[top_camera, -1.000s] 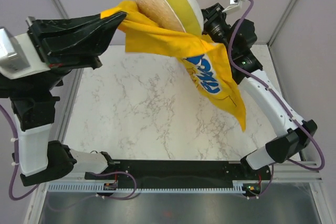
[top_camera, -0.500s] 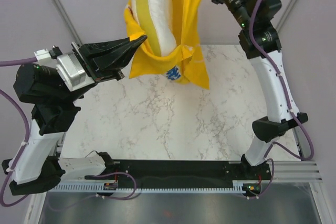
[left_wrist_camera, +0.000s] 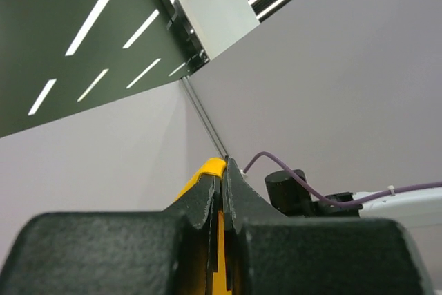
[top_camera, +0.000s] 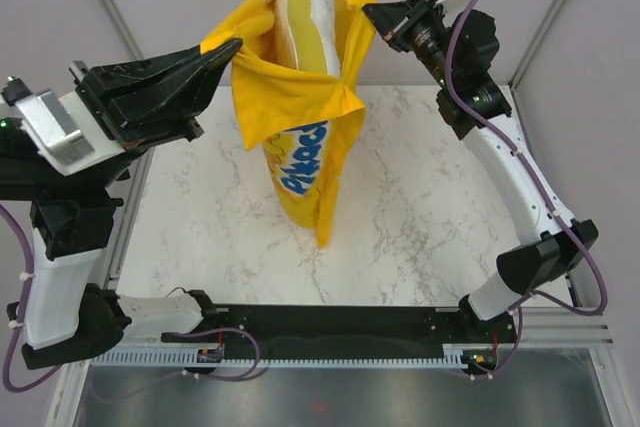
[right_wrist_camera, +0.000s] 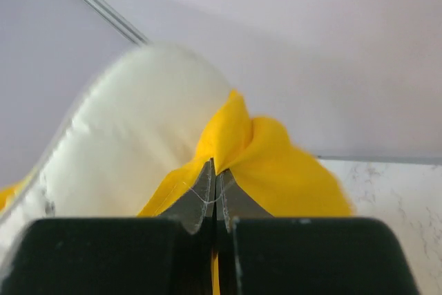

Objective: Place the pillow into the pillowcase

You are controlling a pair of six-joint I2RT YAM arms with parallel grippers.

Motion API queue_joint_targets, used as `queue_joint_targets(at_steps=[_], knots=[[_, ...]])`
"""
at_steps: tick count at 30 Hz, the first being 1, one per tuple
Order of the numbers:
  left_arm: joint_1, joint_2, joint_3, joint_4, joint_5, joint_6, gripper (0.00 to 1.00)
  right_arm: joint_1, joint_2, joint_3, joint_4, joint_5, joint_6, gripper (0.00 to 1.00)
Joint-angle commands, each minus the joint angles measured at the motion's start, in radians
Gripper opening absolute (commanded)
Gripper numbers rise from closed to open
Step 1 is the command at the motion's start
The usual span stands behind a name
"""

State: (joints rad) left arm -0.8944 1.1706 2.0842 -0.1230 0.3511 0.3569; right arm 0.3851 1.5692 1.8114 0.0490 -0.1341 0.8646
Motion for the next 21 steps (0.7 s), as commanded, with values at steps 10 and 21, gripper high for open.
queue_joint_targets(at_steps=[10,21], knots=[[-0.008,-0.059,-0.106,0.166,-0.067,0.077,0.02,-0.023,-0.087,0.286,-0.071,0.087,-0.119,0.0],[-0.009,-0.059,-0.064,0.158,-0.044,0.019,0.02,-0.023,-0.152,-0.112,0.086,0.005,0.004,0.0]])
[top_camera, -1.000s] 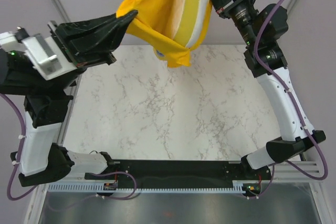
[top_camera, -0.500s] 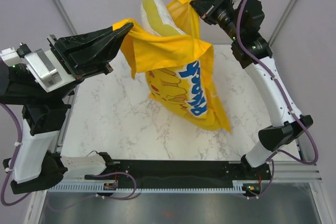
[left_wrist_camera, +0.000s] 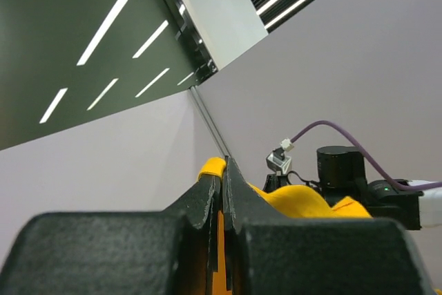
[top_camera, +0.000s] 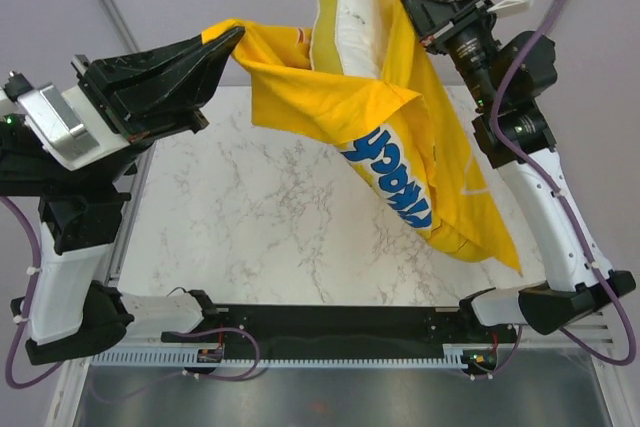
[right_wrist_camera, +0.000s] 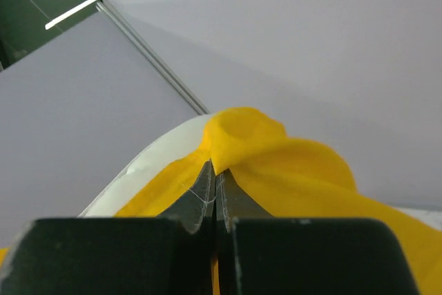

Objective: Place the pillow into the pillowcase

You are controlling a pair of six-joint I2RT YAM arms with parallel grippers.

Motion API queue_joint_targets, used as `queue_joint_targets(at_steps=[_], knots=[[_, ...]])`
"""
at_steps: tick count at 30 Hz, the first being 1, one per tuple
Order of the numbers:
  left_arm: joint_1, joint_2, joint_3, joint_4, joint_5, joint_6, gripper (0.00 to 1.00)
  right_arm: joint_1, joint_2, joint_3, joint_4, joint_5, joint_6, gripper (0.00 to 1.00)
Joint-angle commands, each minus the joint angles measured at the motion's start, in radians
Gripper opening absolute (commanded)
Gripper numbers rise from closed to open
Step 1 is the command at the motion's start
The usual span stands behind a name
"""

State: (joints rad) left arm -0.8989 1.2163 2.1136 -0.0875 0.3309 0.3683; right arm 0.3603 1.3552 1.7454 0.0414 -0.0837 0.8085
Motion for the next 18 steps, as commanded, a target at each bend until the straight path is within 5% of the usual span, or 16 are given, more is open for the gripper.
queue_joint_targets(at_steps=[1,4,10,18], knots=[[-0.005,-0.129,-0.148,0.147,-0.048,0.018,0.02,0.002,0.07,-0.035,0.097,-0.047,0.063,0.0],[-0.005,-0.19,-0.289,0.206,-0.131,0.049,0.02,0.002,0.11,0.074,0.068,-0.06,0.055,0.0],[-0.005,-0.175,-0.297,0.19,-0.153,0.067,0.02,-0.078,0.171,0.347,-0.02,-0.062,0.011,0.0],[-0.003,-0.031,-0.299,0.18,-0.222,0.118,0.02,-0.345,0.24,0.362,0.018,-0.246,0.211,0.0]])
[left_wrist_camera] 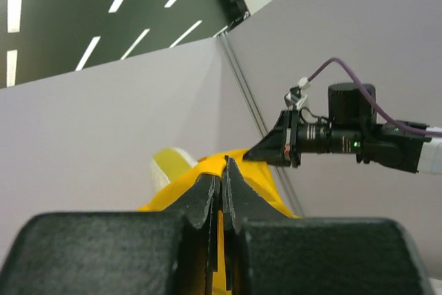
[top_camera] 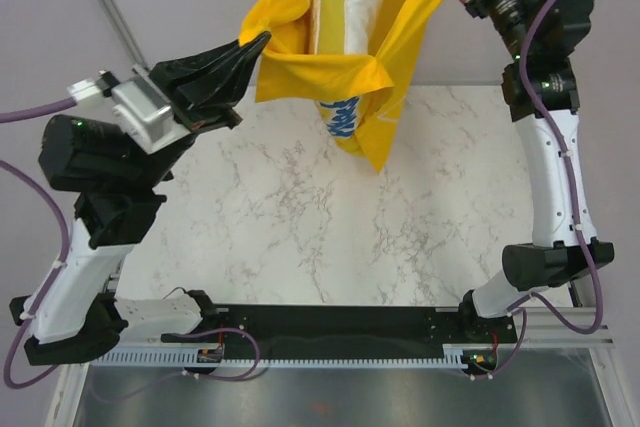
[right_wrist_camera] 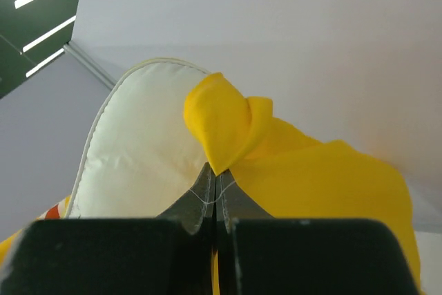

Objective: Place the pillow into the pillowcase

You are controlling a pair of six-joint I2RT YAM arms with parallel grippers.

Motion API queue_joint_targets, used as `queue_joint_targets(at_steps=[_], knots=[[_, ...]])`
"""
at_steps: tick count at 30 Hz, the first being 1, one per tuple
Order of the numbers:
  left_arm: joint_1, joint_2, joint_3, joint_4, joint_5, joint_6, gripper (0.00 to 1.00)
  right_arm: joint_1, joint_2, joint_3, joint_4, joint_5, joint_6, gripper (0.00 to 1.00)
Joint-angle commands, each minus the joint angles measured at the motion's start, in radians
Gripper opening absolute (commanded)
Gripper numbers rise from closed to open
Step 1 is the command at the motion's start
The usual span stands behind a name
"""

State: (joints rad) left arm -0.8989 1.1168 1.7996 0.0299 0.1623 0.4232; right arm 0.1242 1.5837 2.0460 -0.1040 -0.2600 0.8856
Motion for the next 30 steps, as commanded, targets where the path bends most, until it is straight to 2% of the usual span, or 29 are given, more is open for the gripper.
queue_joint_targets(at_steps=[1,4,6,10,16,19,23,30], knots=[[-0.003,0.092,0.021,0.062,-0.066,0.063,0.02,-0.185,0.024,0.062,0.191,-0.102,0.226,0.0],[-0.003,0.15,0.044,0.074,-0.092,0.049,0.02,-0.253,0.047,0.062,0.265,-0.185,0.292,0.0],[-0.003,0.146,0.032,0.105,-0.101,0.022,0.02,-0.256,0.041,0.066,0.262,-0.202,0.274,0.0],[-0.005,0.077,-0.023,0.142,-0.009,-0.053,0.02,-0.256,0.004,0.034,0.247,-0.245,0.237,0.0],[-0.003,-0.072,-0.098,0.143,0.215,-0.276,0.02,-0.255,-0.158,-0.033,0.044,-0.324,0.093,0.0],[-0.003,-0.162,-0.184,0.185,0.264,-0.398,0.02,-0.251,-0.283,-0.156,-0.037,-0.352,0.036,0.0],[-0.003,-0.305,-0.415,0.301,0.24,-0.494,0.02,-0.25,-0.434,-0.3,-0.06,-0.418,0.019,0.0],[-0.003,-0.469,-0.582,0.3,0.175,-0.52,0.02,-0.25,-0.504,-0.389,-0.074,-0.521,0.013,0.0]])
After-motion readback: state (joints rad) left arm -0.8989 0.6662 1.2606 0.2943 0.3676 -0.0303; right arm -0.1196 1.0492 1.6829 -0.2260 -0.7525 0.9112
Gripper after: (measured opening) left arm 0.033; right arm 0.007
